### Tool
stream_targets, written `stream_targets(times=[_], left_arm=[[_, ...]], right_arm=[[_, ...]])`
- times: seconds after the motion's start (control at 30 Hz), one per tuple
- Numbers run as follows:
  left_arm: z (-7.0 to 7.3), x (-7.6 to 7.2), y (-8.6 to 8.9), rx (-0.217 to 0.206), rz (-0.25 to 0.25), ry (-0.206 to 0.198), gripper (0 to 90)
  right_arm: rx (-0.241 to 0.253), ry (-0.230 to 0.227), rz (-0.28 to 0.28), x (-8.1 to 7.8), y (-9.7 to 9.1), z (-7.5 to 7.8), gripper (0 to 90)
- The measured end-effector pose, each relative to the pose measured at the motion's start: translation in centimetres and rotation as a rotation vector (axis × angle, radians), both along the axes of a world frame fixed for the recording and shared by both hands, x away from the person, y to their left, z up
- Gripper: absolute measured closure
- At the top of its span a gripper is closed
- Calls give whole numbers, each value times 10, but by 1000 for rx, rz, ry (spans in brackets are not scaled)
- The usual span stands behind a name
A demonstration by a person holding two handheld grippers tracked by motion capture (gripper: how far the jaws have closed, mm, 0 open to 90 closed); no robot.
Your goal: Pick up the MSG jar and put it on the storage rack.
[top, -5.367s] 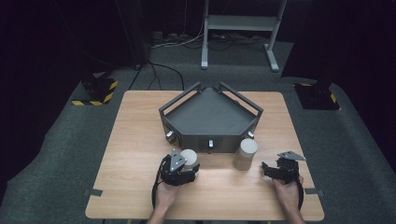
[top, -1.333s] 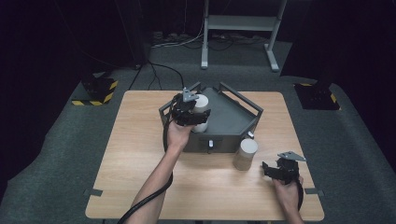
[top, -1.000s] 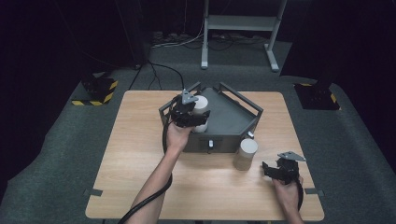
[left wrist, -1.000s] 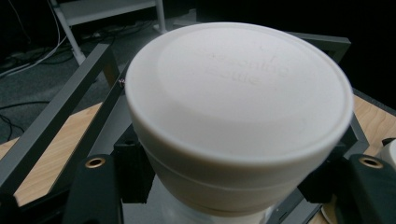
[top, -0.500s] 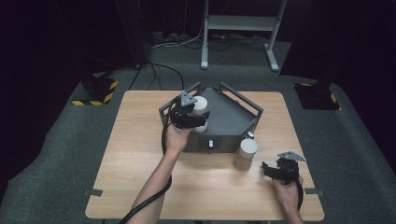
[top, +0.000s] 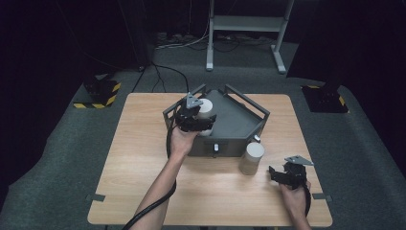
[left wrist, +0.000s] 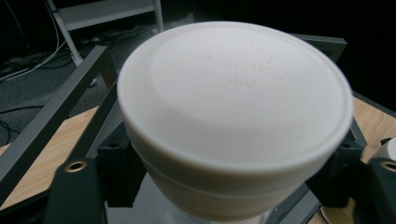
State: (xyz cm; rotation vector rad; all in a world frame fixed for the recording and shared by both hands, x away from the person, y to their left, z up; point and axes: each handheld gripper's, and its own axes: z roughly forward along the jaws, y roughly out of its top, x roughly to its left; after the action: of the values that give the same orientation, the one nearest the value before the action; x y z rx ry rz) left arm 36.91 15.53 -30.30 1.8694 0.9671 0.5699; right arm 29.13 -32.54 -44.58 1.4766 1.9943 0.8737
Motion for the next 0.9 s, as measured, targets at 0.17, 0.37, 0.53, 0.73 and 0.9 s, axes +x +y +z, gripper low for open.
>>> stream_targets(times=[0.17, 0.37, 0.53, 0.73, 0.9], left_arm=[[0, -6, 3, -3, 2, -17, 166], [1, -12, 6, 14, -3, -15, 121], [1, -24, 5, 74, -12, -35, 111], [-3, -40, 14, 78, -24, -52, 110], [-6, -51, 19, 93, -35, -55, 107]], right_arm=[[0, 0, 0, 0, 0, 0, 166], [-1, -1, 1, 0, 0, 0, 166], [0, -1, 1, 0, 0, 0, 166], [0, -1, 1, 0, 0, 0, 166], [1, 0, 0, 0, 0, 0, 166]])
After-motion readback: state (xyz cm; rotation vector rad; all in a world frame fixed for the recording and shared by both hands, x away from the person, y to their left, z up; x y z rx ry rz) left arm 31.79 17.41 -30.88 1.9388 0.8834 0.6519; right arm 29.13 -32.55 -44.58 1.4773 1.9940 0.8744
